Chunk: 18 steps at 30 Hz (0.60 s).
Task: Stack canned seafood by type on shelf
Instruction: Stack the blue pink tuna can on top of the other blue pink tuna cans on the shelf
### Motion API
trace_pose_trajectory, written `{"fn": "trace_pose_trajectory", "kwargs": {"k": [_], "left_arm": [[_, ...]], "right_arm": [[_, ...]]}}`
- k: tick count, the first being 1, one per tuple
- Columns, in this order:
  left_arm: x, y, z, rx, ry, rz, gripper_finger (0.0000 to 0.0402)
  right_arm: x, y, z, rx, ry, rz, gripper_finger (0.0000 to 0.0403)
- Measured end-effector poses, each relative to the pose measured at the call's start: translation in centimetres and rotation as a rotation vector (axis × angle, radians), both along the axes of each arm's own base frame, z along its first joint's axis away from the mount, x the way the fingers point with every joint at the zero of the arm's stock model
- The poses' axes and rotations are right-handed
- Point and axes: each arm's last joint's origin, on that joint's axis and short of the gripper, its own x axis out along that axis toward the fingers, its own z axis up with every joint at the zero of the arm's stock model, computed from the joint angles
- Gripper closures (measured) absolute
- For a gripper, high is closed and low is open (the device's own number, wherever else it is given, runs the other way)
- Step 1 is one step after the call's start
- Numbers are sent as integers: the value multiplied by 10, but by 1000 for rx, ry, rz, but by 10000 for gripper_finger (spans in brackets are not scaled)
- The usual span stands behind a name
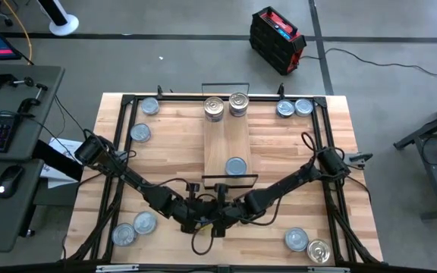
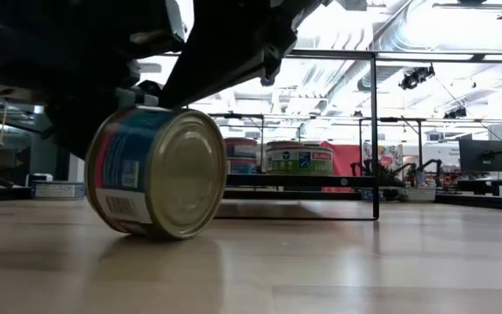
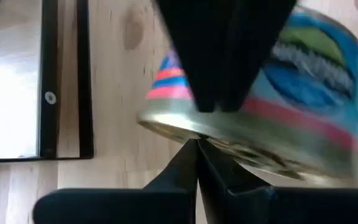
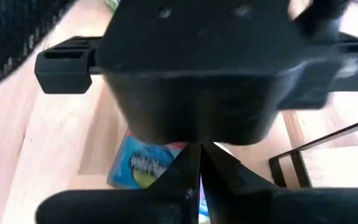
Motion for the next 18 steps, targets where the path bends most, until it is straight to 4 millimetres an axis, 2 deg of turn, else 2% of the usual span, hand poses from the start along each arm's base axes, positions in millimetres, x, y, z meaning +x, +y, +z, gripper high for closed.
{"fn": "trace_pose_trajectory", "kwargs": {"k": [8, 13, 18], "left_arm": [[-10, 8, 1, 110, 73, 14, 401], [-24, 14, 16, 107, 112, 104, 401], [-31, -2, 25, -10, 18, 205, 401]], "right_arm": [[1, -3, 2, -11, 0, 16, 403], [-3, -5, 20, -24, -27, 38, 403], [-5, -13, 27, 0, 12, 115, 403]]}}
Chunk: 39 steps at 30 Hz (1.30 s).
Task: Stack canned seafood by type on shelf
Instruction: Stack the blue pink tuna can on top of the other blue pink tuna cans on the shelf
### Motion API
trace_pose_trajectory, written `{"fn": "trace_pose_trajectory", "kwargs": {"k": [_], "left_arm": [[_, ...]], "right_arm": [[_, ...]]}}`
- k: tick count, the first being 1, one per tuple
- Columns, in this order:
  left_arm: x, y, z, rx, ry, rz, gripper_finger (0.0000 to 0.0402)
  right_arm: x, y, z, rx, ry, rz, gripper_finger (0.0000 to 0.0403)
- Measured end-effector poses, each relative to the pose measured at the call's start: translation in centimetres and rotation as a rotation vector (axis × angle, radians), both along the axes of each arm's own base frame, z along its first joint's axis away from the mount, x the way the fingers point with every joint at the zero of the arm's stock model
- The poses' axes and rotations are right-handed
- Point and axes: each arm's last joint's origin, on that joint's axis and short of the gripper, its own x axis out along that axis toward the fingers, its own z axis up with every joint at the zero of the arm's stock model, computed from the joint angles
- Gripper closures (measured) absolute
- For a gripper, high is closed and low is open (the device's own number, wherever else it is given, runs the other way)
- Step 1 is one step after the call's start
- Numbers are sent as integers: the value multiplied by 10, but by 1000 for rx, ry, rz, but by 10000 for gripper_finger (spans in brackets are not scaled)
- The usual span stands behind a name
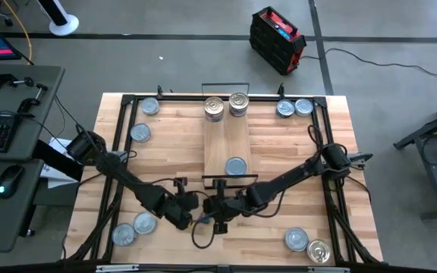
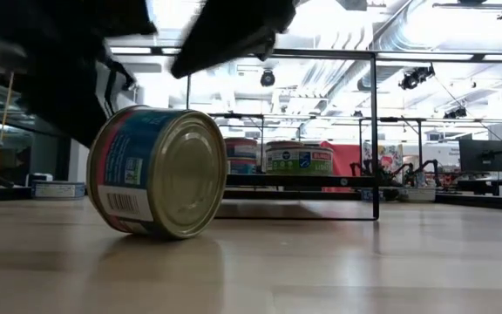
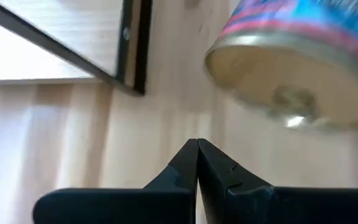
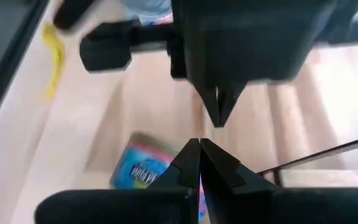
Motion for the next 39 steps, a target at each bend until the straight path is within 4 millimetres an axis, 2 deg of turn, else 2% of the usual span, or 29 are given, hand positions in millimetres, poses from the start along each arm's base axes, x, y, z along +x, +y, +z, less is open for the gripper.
{"fn": "trace_pose_trajectory", "kwargs": {"k": [4, 6, 10, 12, 15, 21, 30, 34, 39], "left_arm": [[-5, -21, -3, -98, -72, 31, 401], [-9, -24, -5, -104, -71, 65, 401], [-19, -33, -5, -115, -121, 144, 401], [-20, -35, -5, -117, -133, 144, 401], [-17, -32, -4, -90, -171, 167, 401], [-4, -16, -3, -63, -194, 225, 401], [24, 0, -3, -96, -195, 100, 401], [31, 5, -10, -106, -169, 84, 401], [37, 6, -7, -124, -215, 80, 401]], "right_arm": [[-11, -1, -6, 30, 154, 65, 403], [-19, 2, -11, 13, 226, 72, 403], [-29, 13, -17, -9, 266, 139, 403], [-31, 18, -27, -13, 272, 159, 403], [-31, 22, -40, 23, 214, 118, 403], [-26, 21, -47, 61, 67, -9, 403], [-28, 29, -50, 96, 79, 24, 403], [-31, 35, -50, 90, 74, 29, 403], [-40, 46, -48, 91, 75, 34, 403]]}}
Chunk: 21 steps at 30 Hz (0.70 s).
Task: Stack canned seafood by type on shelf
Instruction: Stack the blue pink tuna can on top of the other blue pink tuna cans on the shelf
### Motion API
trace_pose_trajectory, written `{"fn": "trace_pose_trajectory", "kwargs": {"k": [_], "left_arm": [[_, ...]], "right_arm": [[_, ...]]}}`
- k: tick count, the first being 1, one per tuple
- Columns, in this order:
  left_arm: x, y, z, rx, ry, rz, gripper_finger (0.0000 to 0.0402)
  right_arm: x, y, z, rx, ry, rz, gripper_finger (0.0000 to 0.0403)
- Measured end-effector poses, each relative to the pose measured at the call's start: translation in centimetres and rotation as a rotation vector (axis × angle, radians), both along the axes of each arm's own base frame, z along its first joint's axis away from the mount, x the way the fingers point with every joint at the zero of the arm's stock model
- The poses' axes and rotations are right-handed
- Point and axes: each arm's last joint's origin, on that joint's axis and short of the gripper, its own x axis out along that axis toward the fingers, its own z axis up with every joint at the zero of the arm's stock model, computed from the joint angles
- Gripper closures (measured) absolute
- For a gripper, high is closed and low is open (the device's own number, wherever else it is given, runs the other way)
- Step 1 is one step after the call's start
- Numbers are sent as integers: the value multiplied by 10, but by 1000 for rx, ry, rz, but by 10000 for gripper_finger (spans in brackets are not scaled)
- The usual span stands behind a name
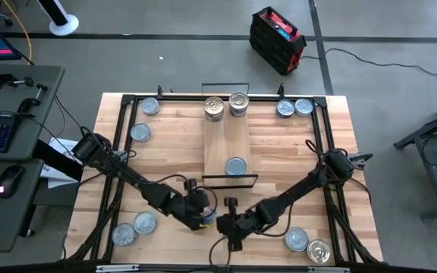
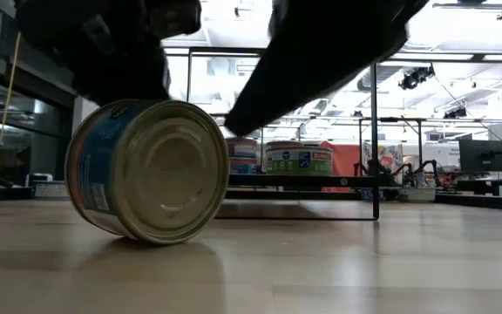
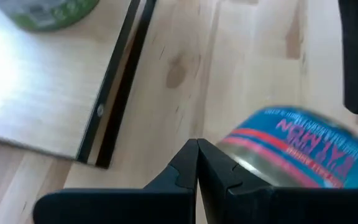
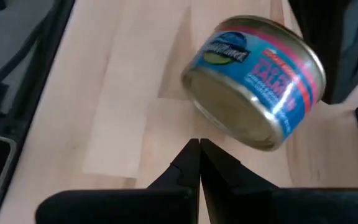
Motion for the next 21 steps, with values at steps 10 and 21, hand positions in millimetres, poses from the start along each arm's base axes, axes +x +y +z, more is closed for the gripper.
{"fn": "trace_pose_trajectory", "kwargs": {"k": [10, 21], "left_arm": [[9, -7, 8, -88, -89, -77, 401], [-23, 6, 68, -79, -62, -70, 401]], "right_arm": [[-22, 12, 20, -26, 9, -9, 403], [-8, 0, 45, 69, -136, -62, 402]]}}
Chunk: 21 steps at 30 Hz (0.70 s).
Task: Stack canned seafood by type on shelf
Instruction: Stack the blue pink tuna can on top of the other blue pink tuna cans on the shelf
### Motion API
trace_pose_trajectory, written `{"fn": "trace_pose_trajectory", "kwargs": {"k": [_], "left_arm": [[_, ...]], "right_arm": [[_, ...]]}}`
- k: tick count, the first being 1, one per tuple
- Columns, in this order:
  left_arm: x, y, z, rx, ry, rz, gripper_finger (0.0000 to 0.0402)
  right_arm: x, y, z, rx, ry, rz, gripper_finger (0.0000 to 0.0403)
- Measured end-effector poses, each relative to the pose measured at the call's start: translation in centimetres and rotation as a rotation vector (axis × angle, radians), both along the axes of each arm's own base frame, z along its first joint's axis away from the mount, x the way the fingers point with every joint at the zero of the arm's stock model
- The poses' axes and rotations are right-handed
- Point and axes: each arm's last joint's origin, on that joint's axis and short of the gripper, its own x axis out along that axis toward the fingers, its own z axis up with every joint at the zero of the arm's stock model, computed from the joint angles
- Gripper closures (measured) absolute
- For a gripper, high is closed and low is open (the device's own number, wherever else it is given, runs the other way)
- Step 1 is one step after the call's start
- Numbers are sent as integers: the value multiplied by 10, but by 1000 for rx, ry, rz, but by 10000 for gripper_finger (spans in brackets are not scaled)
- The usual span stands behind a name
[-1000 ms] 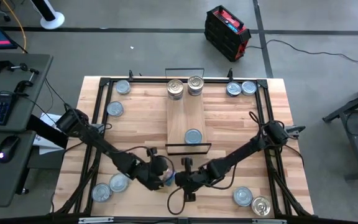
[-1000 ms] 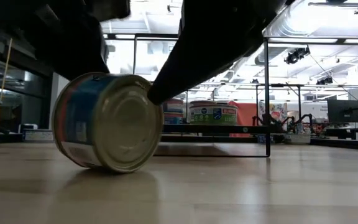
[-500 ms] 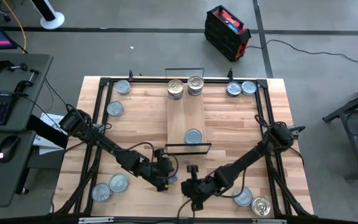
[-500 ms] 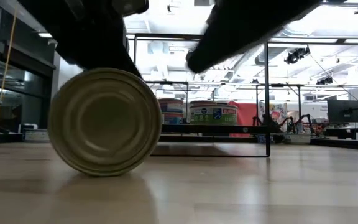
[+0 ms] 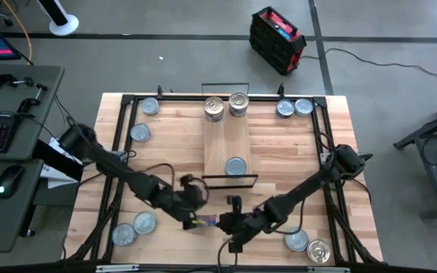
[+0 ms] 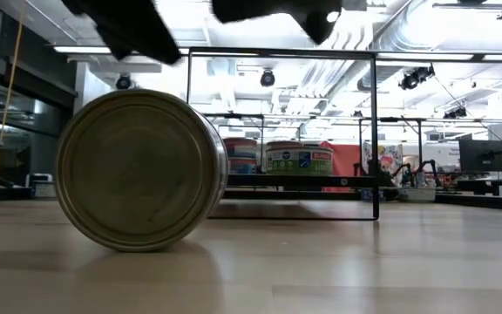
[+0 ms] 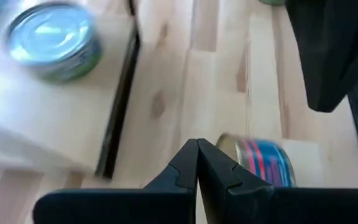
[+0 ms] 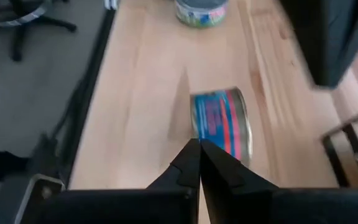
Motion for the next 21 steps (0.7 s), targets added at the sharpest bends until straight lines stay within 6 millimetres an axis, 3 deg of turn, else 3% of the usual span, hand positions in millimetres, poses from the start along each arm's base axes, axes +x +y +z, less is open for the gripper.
{"fn": "trace_pose_trajectory", "kwargs": {"k": [4, 8, 12, 16, 21], "left_arm": [[-34, -5, 26, -20, -29, 75, 402], [-59, -19, 31, -40, -60, 151, 401], [-71, -32, 31, -115, -85, 186, 401], [-76, -38, 31, -198, -96, 229, 401], [-80, -43, 35, -292, -111, 250, 402]], "right_arm": [[11, -10, 2, 41, -27, 23, 387], [22, -22, 11, 46, -38, 48, 323], [28, -29, 16, 64, -49, 60, 229], [32, -31, 8, 19, -37, 94, 144], [38, -31, -10, -13, 0, 139, 93]]}}
